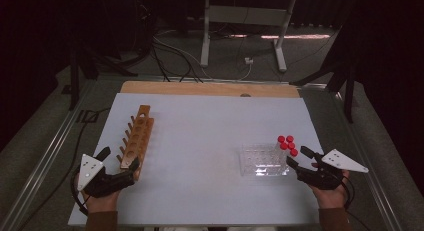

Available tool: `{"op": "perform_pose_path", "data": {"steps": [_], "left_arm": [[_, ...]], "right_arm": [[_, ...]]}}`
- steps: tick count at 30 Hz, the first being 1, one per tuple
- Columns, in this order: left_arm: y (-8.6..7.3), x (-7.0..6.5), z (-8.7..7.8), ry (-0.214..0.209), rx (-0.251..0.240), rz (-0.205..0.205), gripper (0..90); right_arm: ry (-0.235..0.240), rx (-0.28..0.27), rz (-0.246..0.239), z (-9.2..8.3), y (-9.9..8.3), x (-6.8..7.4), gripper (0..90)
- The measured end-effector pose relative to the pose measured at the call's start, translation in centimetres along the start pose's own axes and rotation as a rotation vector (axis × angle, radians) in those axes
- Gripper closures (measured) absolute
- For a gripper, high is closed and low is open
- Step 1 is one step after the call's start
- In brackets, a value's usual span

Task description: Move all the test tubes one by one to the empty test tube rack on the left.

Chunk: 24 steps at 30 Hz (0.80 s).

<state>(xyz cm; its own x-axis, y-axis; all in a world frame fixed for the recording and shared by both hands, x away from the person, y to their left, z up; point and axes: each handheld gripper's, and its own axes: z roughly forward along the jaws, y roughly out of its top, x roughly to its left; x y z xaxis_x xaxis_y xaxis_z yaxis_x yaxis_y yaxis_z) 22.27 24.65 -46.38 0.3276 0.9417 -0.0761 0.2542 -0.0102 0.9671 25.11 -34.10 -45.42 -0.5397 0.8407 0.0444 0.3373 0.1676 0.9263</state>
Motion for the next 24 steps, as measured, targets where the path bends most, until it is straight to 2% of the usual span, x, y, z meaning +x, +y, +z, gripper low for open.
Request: {"op": "perform_pose_path", "data": {"steps": [2,9,16,24], "left_arm": [[-0.02,0.08,0.00,0.002,-0.002,-0.004,1.1],[-0.02,0.07,0.03,0.005,0.000,-0.005,1.1],[0.00,-0.10,0.08,0.002,0.003,0.002,1.1],[0.33,-0.77,0.23,-0.018,0.003,0.007,1.1]], "right_arm": [[-0.030,0.016,-0.015,0.26,-0.22,0.18,49.2],[-0.043,0.060,-0.025,0.86,-0.72,0.23,67.9],[-0.064,0.072,-0.026,0.95,-0.58,0.39,70.1],[-0.071,0.049,-0.039,0.48,0.22,0.58,70.3]]}}
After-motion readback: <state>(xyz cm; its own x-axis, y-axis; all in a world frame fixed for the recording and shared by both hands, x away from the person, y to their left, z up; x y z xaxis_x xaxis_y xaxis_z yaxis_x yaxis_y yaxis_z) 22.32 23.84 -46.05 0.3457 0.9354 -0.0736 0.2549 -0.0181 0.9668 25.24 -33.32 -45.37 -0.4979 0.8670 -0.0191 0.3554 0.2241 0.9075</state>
